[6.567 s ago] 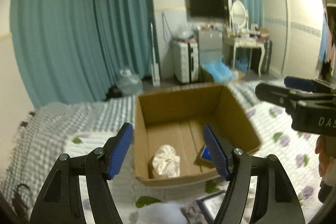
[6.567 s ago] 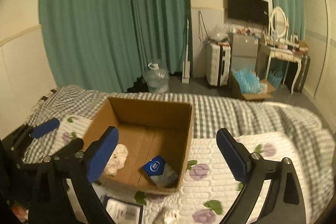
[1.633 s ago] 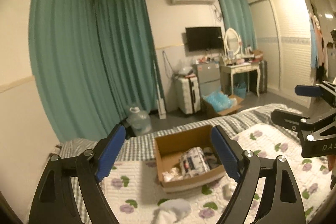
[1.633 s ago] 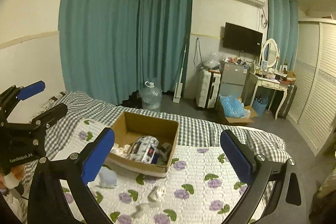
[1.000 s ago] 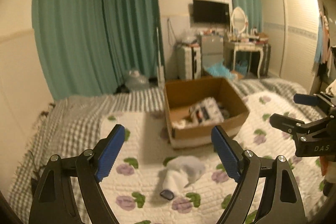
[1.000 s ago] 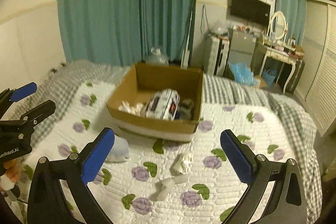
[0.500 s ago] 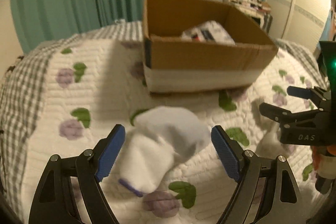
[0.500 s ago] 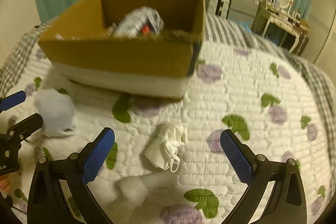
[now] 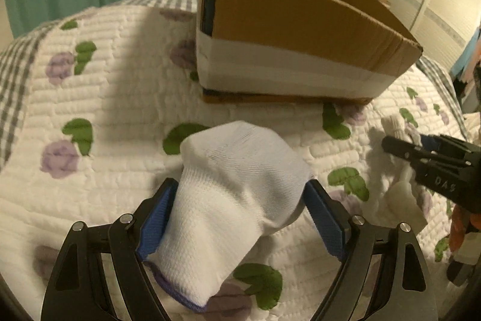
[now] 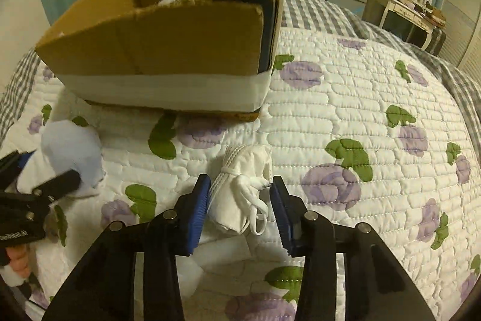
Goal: Organize soft objects
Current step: 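Carry the white cloth and light blue sock over the cardboard box, then open both tools to drop the items into the box and withdraw, then lower the right tool onto the white plastic piece and close it, then carry the white plastic piece into the box and open the right tool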
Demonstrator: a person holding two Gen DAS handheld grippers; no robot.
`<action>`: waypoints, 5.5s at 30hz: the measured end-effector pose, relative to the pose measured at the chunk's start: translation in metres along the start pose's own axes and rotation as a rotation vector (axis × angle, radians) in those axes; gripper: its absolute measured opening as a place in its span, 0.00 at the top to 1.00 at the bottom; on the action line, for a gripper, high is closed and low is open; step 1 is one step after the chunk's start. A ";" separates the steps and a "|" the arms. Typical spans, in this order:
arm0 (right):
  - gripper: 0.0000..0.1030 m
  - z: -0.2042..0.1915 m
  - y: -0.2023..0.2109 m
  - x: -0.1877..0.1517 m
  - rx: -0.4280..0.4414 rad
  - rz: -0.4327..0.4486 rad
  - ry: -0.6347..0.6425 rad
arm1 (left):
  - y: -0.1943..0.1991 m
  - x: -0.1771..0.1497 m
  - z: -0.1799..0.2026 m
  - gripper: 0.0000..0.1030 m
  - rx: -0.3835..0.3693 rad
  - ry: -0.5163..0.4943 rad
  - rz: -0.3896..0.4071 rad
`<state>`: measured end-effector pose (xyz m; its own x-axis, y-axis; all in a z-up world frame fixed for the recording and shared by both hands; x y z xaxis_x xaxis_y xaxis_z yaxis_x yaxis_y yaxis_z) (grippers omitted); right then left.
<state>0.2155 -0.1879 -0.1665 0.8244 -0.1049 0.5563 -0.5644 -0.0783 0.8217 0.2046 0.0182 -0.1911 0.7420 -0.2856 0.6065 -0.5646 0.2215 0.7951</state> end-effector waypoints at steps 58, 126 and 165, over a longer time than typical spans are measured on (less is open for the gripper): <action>0.63 -0.103 0.252 0.192 0.209 0.391 0.169 | 0.215 0.215 0.026 0.58 0.194 -0.194 0.433; 0.01 -0.055 0.305 -0.016 0.127 0.482 0.069 | 0.295 0.057 0.045 0.12 0.341 -0.059 0.550; 0.72 -0.026 0.036 -0.064 0.029 0.044 -0.091 | 0.057 -0.021 0.005 0.12 0.213 0.066 0.112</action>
<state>0.1436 -0.1585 -0.1695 0.7921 -0.1983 0.5772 -0.6023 -0.1004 0.7920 0.1547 0.0319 -0.1588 0.6887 -0.2076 0.6947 -0.7028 0.0445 0.7100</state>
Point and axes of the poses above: each gripper's, at about its wrist camera, not at the fingertips, and y roughly against the way its jaws point, z to its right, x to its top, the point moved 8 cm from there along -y, roughly the way its jaws point, and after that the axes turned 15 degrees about -y, right-handed, at the moved point
